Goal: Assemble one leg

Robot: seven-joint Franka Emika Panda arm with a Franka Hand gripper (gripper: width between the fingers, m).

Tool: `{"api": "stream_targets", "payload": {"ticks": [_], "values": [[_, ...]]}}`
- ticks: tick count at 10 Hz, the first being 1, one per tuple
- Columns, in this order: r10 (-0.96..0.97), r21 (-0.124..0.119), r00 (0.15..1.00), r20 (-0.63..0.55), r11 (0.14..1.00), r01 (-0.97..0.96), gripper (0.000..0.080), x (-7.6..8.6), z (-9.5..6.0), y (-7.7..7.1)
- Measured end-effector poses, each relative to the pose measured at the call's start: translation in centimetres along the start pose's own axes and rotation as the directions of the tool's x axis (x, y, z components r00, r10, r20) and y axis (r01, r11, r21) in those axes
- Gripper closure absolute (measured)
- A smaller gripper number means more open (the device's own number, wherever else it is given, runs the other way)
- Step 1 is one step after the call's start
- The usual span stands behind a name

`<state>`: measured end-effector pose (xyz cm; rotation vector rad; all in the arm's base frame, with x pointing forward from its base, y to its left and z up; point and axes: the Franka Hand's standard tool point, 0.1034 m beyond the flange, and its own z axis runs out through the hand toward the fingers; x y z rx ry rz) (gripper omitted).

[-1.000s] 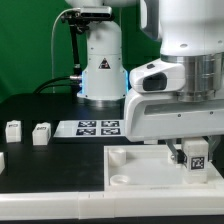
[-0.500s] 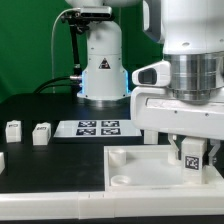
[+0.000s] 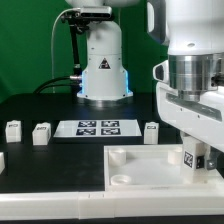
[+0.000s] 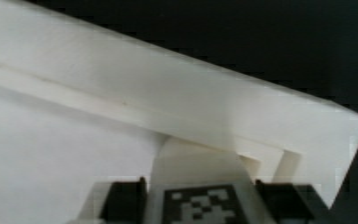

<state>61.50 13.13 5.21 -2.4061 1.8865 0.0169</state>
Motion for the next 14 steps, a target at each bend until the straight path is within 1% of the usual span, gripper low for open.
{"api": "stream_targets", "payload": {"ticks": [1, 2, 3, 4, 5, 6, 7, 8, 9, 10, 11, 12, 13, 14], "values": [[0.053, 0.001, 0.999, 0.003, 0.999, -0.053, 0.0509, 0.0, 0.0, 0.0], [0.014, 0.001, 1.000, 0.003, 1.000, -0.014, 0.0509, 0.0, 0.0, 0.0], [-0.043, 0.002, 0.999, 0.003, 0.999, 0.043, 0.0345, 0.0, -0.1, 0.0], [-0.096, 0.006, 0.995, 0.002, 0.995, 0.096, 0.0219, 0.1, -0.3, -0.1], [-0.205, 0.007, 0.979, 0.001, 0.979, 0.205, 0.0171, 0.4, -0.4, -0.2], [-0.319, 0.008, 0.948, -0.001, 0.948, 0.319, 0.0171, 0.6, -0.4, -0.2], [-0.459, 0.007, 0.888, -0.007, 0.888, 0.459, 0.0154, 0.6, -0.5, -0.4], [-0.547, 0.007, 0.837, -0.008, 0.837, 0.547, 0.0154, 0.7, -0.6, -0.4], [-0.676, 0.003, 0.736, -0.010, 0.736, 0.676, 0.0151, 0.9, -0.5, -0.4], [-0.762, 0.000, 0.648, -0.009, 0.648, 0.762, 0.0150, 1.3, -0.3, -0.3], [-0.781, 0.000, 0.624, -0.011, 0.624, 0.781, 0.0150, 1.2, -0.3, -0.3], [-0.873, -0.009, 0.488, -0.020, 0.488, 0.873, 0.0150, 1.2, -0.4, -0.3], [-0.913, -0.014, 0.408, -0.023, 0.409, 0.913, 0.0150, 1.1, -0.6, -0.3], [-0.927, -0.017, 0.375, -0.024, 0.376, 0.927, 0.0150, 1.0, -0.7, -0.3]]}}
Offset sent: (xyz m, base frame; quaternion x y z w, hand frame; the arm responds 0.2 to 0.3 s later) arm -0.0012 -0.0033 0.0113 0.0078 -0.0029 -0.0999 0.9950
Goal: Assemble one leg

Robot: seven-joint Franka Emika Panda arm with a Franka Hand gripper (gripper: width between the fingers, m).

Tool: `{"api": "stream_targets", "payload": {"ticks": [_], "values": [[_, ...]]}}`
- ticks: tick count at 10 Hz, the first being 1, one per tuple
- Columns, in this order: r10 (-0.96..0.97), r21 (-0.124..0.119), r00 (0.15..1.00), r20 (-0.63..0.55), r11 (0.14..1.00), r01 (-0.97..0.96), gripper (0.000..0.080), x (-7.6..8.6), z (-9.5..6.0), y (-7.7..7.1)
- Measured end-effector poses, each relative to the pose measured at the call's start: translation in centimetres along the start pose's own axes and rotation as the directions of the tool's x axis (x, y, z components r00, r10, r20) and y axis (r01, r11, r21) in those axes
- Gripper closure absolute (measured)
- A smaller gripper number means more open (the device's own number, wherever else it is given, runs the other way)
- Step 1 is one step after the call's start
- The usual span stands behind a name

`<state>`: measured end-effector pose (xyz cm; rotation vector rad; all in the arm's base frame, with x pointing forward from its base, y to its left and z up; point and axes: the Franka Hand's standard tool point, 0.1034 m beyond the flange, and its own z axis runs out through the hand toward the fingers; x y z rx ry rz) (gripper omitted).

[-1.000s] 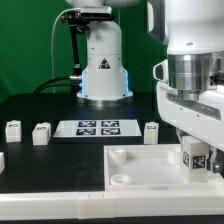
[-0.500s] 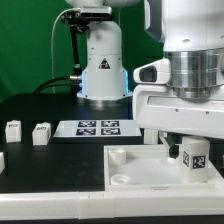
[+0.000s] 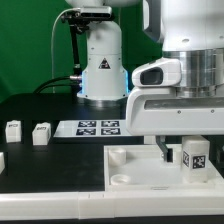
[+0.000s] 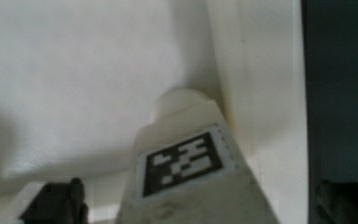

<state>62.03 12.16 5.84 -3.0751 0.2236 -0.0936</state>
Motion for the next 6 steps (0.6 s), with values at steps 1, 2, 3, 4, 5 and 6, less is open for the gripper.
{"api": "stream_targets", "payload": {"ticks": [1, 2, 3, 4, 5, 6], "values": [[-0.017, -0.001, 1.000, 0.001, 1.000, 0.017, 0.0274, -0.01, 0.09, 0.12], [-0.012, -0.001, 1.000, 0.001, 1.000, 0.012, 0.0410, -0.01, 0.10, 0.12], [-0.012, -0.001, 1.000, 0.002, 1.000, 0.012, 0.0410, -0.01, 0.11, 0.14], [-0.006, -0.001, 1.000, 0.002, 1.000, 0.006, 0.0519, -0.02, 0.13, 0.15], [0.030, 0.000, 1.000, 0.002, 1.000, -0.030, 0.0519, -0.03, 0.14, 0.14], [0.057, 0.001, 0.998, 0.002, 0.998, -0.057, 0.0519, -0.04, 0.14, 0.10]]}}
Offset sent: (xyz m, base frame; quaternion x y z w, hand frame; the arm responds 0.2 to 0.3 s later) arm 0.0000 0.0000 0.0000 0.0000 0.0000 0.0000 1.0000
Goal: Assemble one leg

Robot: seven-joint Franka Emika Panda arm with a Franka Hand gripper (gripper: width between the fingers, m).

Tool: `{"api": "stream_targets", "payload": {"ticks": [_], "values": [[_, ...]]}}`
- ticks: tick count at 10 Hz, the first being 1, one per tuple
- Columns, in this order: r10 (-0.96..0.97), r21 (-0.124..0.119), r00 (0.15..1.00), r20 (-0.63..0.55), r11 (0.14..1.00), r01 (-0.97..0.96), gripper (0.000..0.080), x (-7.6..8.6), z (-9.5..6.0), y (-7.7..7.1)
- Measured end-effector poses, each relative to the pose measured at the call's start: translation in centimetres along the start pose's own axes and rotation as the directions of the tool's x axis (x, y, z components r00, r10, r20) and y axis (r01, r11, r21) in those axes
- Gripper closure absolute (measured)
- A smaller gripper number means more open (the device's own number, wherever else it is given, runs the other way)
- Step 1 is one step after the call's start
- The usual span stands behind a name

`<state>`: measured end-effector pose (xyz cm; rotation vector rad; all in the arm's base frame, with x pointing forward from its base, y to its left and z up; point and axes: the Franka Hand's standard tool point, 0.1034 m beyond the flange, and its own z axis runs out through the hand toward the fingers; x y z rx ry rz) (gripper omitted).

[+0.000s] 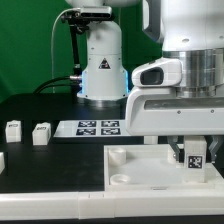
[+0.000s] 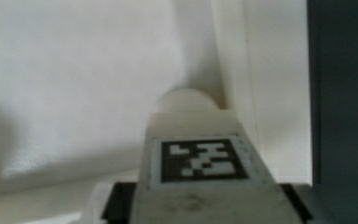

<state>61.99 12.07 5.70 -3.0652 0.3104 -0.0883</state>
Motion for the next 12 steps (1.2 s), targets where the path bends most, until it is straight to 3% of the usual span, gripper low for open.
{"api": "stream_targets", "payload": {"ticks": [2, 5, 9, 11, 12], "values": [[0.276, -0.019, 0.961, -0.020, 0.961, -0.276, 0.0519, 0.1, 0.0, 0.5], [0.570, -0.082, 0.817, -0.083, 0.813, -0.576, 0.0515, 0.4, -0.3, 3.3], [0.743, -0.140, 0.653, -0.144, 0.638, -0.757, 0.0508, -0.1, -0.6, 5.9], [0.742, -0.141, 0.655, -0.145, 0.640, -0.756, 0.0495, -0.1, -0.5, 5.9], [0.742, -0.141, 0.655, -0.145, 0.640, -0.756, 0.0321, -0.1, -0.5, 5.9]]}}
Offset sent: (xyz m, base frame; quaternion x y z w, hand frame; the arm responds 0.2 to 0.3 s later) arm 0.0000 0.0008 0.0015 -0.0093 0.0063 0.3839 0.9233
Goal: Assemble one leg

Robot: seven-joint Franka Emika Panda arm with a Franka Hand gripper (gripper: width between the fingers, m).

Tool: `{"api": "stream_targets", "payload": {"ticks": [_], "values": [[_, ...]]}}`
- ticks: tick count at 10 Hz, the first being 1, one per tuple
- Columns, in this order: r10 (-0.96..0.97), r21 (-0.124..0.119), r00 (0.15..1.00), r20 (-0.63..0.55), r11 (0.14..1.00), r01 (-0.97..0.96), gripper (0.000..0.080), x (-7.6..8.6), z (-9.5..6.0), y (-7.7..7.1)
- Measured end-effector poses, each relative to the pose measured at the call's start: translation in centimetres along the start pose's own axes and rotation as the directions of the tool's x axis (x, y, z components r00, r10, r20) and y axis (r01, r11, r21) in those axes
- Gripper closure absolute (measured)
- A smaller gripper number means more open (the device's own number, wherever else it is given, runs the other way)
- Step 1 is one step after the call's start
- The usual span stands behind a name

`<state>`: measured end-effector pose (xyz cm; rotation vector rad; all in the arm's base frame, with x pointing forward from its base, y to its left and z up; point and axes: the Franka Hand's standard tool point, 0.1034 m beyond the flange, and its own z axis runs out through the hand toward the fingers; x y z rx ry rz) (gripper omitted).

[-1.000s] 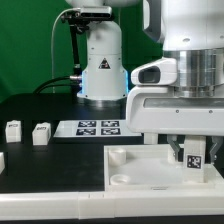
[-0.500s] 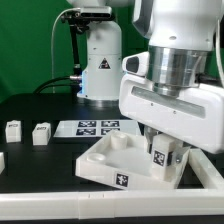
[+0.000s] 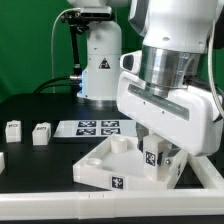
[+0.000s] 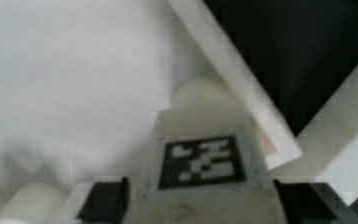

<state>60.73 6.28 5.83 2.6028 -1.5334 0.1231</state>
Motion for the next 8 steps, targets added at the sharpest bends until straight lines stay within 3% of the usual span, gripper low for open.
{"api": "stream_targets", "payload": {"ticks": [1, 2, 3, 8], "values": [[0.000, 0.000, 1.000, 0.000, 1.000, 0.000, 0.0321, -0.01, 0.02, 0.00], [0.000, 0.000, 1.000, 0.000, 1.000, 0.000, 0.0187, -0.01, 0.03, 0.01], [0.000, -0.001, 1.000, 0.000, 1.000, 0.000, 0.0157, -0.01, 0.03, 0.01], [0.000, -0.001, 1.000, 0.000, 1.000, 0.000, 0.0151, -0.01, 0.06, 0.02]]}}
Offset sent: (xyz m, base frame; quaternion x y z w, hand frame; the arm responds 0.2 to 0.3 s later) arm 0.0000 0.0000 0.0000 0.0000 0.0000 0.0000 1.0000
